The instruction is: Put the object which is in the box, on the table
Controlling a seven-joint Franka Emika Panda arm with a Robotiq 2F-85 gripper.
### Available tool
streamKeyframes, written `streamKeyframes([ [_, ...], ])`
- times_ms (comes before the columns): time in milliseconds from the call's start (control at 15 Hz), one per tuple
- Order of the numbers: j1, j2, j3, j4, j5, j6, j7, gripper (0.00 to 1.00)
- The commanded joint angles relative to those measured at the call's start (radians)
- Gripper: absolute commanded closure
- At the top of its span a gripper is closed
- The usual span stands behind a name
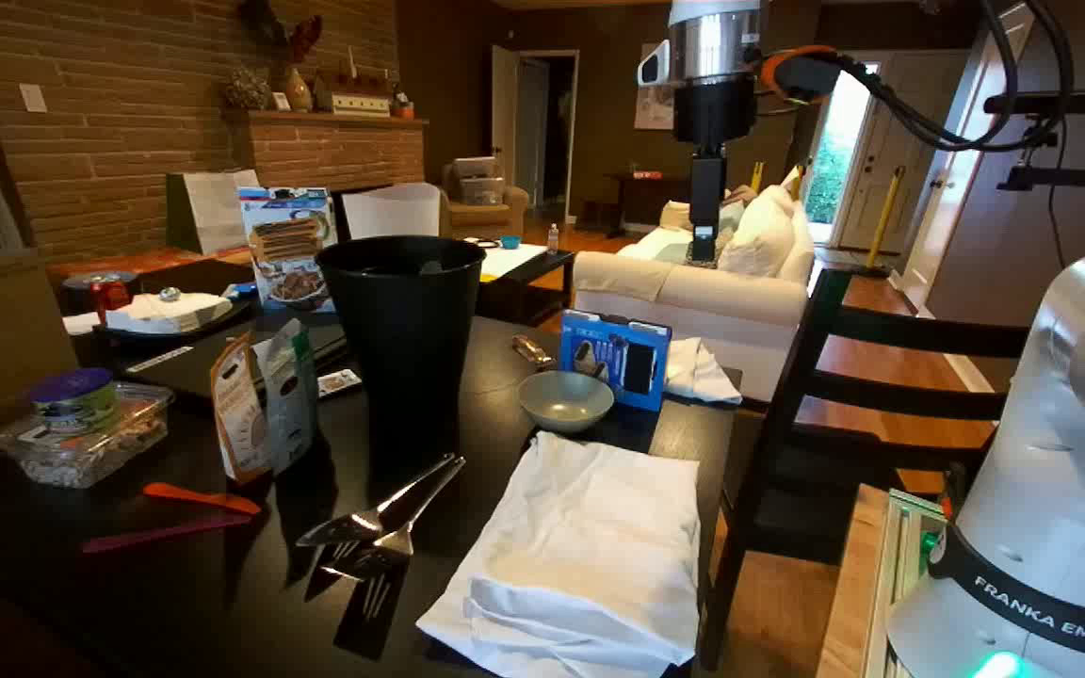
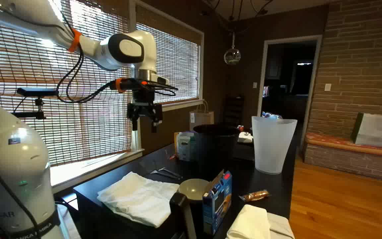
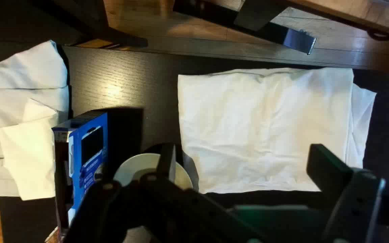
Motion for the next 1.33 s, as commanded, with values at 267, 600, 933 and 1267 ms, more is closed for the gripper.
streamKeyframes([
  [267, 0.005, 0.020, 0.000, 0.014, -0.002, 0.011, 0.023, 0.00],
  [600, -0.051, 0.232, 0.000, 0.120, -0.022, 0.224, 0.189, 0.00],
  [933, -0.112, 0.476, -0.012, 0.299, -0.066, 0.389, 0.263, 0.00],
  [1267, -0.130, 0.707, -0.040, 0.496, -0.097, 0.436, 0.249, 0.00],
])
